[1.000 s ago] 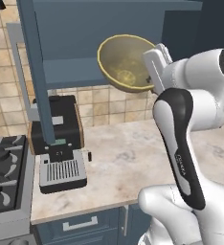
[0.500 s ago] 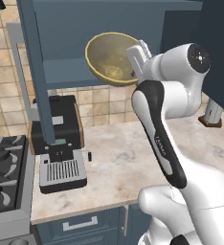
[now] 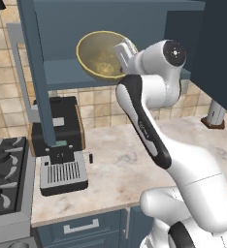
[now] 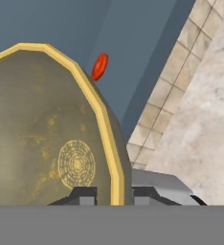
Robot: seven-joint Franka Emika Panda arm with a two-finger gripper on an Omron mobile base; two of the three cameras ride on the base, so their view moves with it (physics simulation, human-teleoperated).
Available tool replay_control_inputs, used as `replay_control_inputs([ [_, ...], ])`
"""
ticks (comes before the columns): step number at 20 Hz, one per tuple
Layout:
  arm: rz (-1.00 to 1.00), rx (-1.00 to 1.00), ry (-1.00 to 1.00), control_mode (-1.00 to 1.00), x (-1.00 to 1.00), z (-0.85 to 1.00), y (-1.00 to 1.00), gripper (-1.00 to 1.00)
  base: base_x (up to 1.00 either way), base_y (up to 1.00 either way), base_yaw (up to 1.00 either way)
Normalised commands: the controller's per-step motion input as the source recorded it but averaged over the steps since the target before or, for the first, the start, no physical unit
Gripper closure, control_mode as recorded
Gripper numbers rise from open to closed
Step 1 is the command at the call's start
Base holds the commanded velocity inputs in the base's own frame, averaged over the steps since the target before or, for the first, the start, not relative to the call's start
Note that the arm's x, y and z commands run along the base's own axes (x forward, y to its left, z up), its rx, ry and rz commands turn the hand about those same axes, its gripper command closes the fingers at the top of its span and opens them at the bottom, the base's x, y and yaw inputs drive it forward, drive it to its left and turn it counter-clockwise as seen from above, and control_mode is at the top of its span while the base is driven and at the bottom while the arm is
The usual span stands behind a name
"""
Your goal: Pick the mug and place it in the sink. Pick the bowl and place it in the open cabinet and then close the cabinet.
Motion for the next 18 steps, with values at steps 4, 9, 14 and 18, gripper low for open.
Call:
replay_control_inputs([
  [4, 0.0, 0.0, 0.0, -1.0, 0.57, 0.0, 0.06, 1.0, 0.0, 0.0, 0.0],
  [9, 0.0, 0.0, 0.0, -1.0, 0.55, 0.0, 0.1, 1.0, 0.0, 0.0, 0.0],
  [14, 0.0, -0.01, 0.0, -1.0, 0.51, 0.0, 0.15, 1.0, 0.0, 0.0, 0.0],
  [18, 0.0, -0.04, -0.01, -1.0, 0.27, -0.08, 0.21, 1.0, 0.0, 0.0, 0.0],
])
